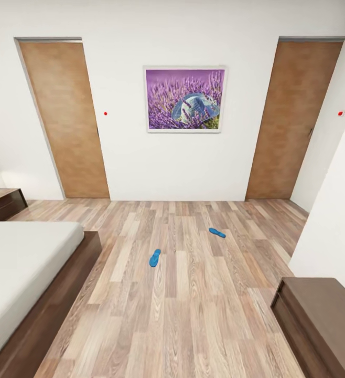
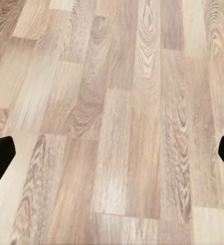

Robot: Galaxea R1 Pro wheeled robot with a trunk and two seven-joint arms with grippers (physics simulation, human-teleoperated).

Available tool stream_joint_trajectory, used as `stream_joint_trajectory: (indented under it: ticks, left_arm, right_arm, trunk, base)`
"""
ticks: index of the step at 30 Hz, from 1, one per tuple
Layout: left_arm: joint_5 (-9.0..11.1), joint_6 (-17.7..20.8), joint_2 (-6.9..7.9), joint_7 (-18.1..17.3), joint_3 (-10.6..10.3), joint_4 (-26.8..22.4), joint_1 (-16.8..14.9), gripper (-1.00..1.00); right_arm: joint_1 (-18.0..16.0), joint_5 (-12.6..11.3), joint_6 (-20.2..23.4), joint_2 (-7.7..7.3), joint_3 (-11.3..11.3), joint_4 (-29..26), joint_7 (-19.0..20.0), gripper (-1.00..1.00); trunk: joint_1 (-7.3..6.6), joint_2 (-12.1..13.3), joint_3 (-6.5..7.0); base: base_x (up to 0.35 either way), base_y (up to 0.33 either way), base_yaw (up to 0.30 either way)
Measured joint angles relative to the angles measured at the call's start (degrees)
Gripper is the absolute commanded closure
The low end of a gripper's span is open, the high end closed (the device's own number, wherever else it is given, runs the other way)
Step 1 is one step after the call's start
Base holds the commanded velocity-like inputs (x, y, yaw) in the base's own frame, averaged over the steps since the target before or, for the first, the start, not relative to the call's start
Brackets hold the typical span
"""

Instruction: In the bedroom, move the book from the bed onto either nightstand, and place the two sandals side by side next to the bed.

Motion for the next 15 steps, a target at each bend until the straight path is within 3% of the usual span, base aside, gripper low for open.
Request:
stream_joint_trajectory:
  ticks: [15]
  left_arm:
    - [0.00, 0.01, 0.00, 0.00, 0.00, -0.01, 0.00, -1.00]
  right_arm:
    - [0.00, 0.02, 0.00, 0.00, 0.12, 0.01, 0.02, -1.00]
  trunk:
    - [0.00, 0.00, 0.00]
  base:
    - [0.319, 0.025, 0.000]
